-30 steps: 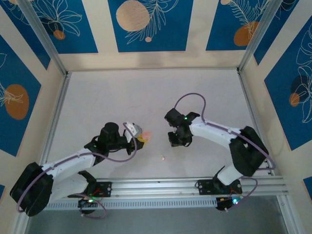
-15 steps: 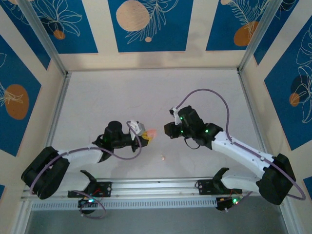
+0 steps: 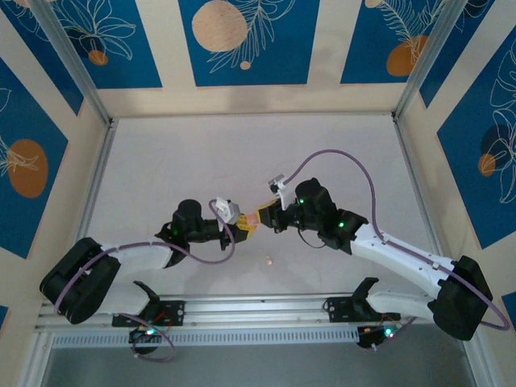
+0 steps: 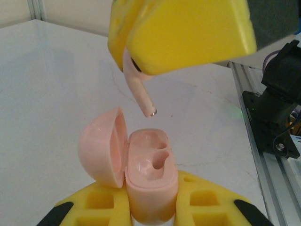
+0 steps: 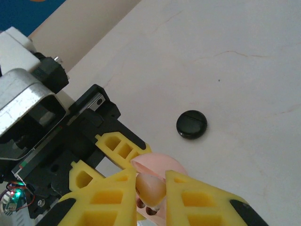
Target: Insert the wireless bluetooth earbuds into the charging case
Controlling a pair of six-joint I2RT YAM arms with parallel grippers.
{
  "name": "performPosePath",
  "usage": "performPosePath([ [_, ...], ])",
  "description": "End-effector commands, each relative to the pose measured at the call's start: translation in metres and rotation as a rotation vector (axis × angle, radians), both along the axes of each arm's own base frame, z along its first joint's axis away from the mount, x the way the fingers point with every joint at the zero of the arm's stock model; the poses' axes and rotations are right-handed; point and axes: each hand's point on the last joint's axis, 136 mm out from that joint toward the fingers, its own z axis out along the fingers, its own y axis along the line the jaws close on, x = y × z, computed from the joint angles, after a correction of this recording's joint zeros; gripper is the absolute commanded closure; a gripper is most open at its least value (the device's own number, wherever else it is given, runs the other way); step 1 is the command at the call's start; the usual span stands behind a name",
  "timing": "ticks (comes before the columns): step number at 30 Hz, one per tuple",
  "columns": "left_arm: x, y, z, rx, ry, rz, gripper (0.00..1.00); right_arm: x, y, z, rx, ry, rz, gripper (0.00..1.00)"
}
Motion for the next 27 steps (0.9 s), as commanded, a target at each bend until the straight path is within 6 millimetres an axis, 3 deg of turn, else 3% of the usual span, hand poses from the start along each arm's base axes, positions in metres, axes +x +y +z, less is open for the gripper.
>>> performPosePath([
  [1,-0.005,-0.004,0.018,-0.051,-0.043,-0.036,0.82,-0.006,0.005,0.003,0.017,-0.029,0.043,0.83],
  [27,-0.008,0.002,0.041,-0.089,-0.094,-0.013,0.81,-0.027,0.003,-0.008,0.014,-0.006,0.111,0.82],
])
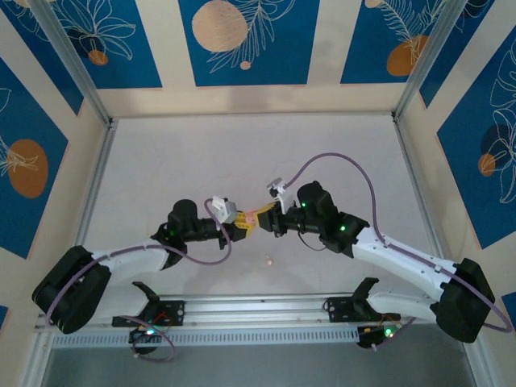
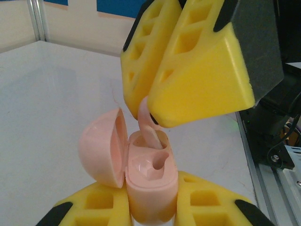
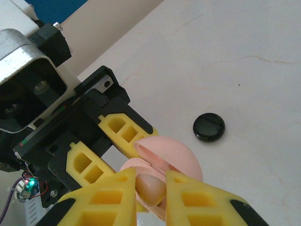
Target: Insert the wireless bluetooth earbuds into the charging case
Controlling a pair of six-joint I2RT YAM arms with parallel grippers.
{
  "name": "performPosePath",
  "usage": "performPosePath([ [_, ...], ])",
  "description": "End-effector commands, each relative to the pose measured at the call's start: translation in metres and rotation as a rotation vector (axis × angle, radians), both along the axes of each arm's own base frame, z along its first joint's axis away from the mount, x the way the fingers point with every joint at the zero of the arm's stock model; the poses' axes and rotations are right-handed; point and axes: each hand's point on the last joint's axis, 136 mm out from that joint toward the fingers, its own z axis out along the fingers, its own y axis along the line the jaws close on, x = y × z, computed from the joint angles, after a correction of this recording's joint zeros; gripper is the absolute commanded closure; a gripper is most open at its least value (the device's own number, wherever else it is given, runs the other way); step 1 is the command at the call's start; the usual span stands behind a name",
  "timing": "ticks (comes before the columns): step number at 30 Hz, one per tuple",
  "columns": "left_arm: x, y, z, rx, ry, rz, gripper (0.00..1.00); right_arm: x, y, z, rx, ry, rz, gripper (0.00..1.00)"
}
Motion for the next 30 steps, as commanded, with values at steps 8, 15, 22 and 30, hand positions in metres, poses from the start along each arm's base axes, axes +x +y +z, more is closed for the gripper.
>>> performPosePath([
  [8,-0.007,-0.001,0.022,-0.058,-0.053,-0.027,0.81,-0.013,-0.006,-0.009,-0.026,0.007,0.038,0.75],
  [15,-0.009,0.0,0.026,-0.062,-0.055,-0.029,0.8,-0.008,-0.006,-0.001,-0.016,-0.011,0.018,0.6],
  [22,-0.009,0.002,0.023,-0.046,-0.058,-0.019,0.81,-0.011,-0.009,0.018,0.035,-0.04,0.023,0.47],
  [30,-0.007,0.003,0.019,-0.032,-0.056,-0.009,0.81,-0.019,-0.018,0.047,0.11,-0.077,0.023,0.44],
])
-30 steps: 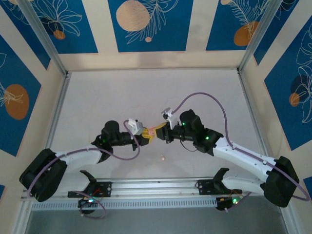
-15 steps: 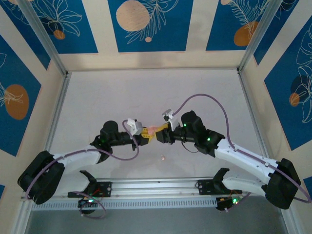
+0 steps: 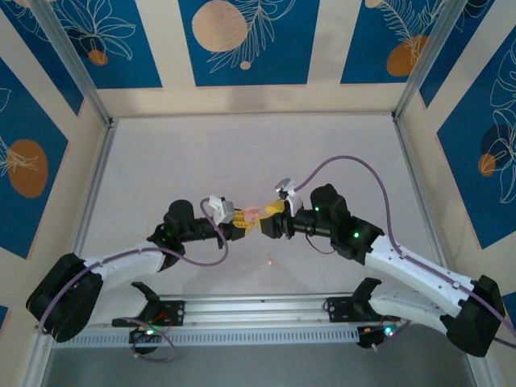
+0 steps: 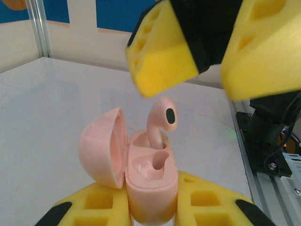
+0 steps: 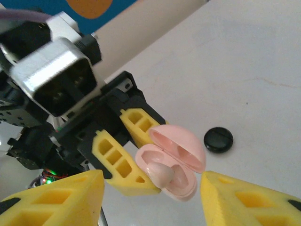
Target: Insert the wireless bluetooth earbuds into the charging case
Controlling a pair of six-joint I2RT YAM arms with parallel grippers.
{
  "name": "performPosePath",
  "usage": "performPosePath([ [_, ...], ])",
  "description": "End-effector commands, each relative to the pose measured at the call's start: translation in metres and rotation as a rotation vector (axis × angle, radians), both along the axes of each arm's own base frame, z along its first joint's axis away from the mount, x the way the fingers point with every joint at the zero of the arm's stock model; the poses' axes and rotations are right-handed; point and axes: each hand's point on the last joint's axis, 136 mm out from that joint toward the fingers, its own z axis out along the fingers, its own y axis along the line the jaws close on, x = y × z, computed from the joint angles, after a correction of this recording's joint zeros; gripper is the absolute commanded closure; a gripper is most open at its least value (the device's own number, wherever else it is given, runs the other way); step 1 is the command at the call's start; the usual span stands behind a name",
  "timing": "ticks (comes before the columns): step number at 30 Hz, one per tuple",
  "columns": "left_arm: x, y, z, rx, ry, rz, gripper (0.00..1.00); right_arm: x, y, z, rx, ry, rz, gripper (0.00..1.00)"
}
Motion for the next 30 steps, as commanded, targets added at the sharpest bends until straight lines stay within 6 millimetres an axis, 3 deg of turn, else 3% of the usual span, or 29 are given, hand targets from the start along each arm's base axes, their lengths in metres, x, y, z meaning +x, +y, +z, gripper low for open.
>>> performPosePath([
  [1,-0.003,0.0,0.002,-0.002,-0.017,-0.008,0.8,-0.003,-0.004,0.013,0.037,-0.003,0.002,0.44],
  [6,-0.003,0.0,0.002,-0.002,-0.018,-0.01,0.8,-0.001,-0.005,0.013,0.048,0.03,-0.003,0.48],
  [15,-0.003,0.0,0.002,-0.001,-0.016,-0.01,0.8,0.005,0.007,0.009,0.038,0.09,0.039,0.67],
  [30,-0.003,0.0,0.005,0.001,-0.019,-0.013,0.8,0.014,0.013,-0.011,0.0,0.158,0.046,0.8],
])
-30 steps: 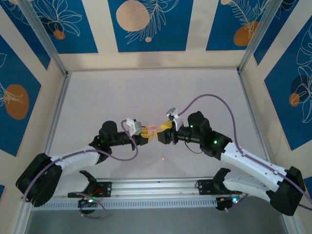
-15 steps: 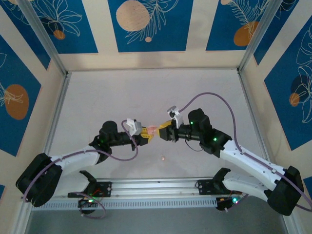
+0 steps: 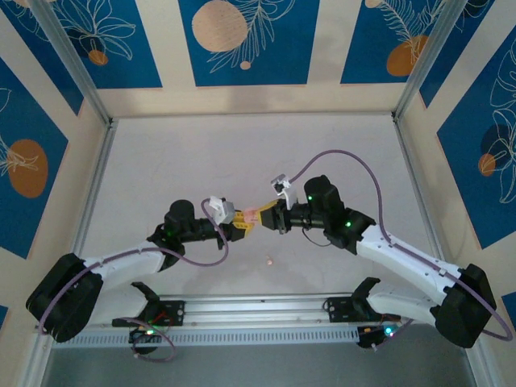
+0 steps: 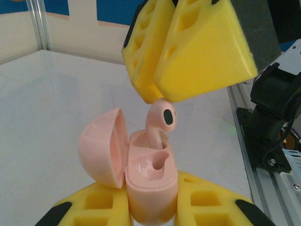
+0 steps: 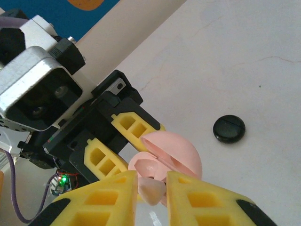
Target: Insert the wireless bluetooth earbuds into the charging case
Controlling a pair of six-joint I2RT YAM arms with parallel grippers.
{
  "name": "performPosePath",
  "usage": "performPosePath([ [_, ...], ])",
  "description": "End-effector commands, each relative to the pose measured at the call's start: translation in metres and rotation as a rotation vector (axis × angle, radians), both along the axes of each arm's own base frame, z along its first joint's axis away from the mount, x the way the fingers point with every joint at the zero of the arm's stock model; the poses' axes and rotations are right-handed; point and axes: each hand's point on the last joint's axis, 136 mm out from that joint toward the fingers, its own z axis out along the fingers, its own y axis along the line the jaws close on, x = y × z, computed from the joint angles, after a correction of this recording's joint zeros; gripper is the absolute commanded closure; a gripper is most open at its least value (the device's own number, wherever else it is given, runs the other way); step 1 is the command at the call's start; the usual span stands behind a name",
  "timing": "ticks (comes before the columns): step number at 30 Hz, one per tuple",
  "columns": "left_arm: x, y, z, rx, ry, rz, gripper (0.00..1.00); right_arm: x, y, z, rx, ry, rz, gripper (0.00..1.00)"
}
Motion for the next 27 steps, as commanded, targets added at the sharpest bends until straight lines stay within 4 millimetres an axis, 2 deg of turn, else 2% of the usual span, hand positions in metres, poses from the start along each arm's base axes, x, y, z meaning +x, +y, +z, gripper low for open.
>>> performPosePath([
  [1,-0.003,-0.001,0.012,-0.022,-0.042,-0.016,0.81,0.002,0.003,0.006,0.011,0.01,0.014,0.81],
  [16,-0.004,0.001,0.013,-0.014,-0.047,-0.01,0.8,-0.001,-0.008,-0.016,-0.093,0.059,-0.012,0.84],
  [18,-0.004,0.002,0.013,-0.012,-0.049,-0.007,0.8,0.0,-0.009,-0.012,-0.09,0.049,-0.015,0.82],
  [24,-0.005,0.004,0.013,-0.004,-0.051,0.002,0.81,-0.005,-0.008,0.017,-0.014,-0.009,0.002,0.69],
  [27,-0.005,0.005,0.012,0.0,-0.052,0.007,0.81,-0.01,-0.007,0.029,0.019,-0.029,0.018,0.68],
])
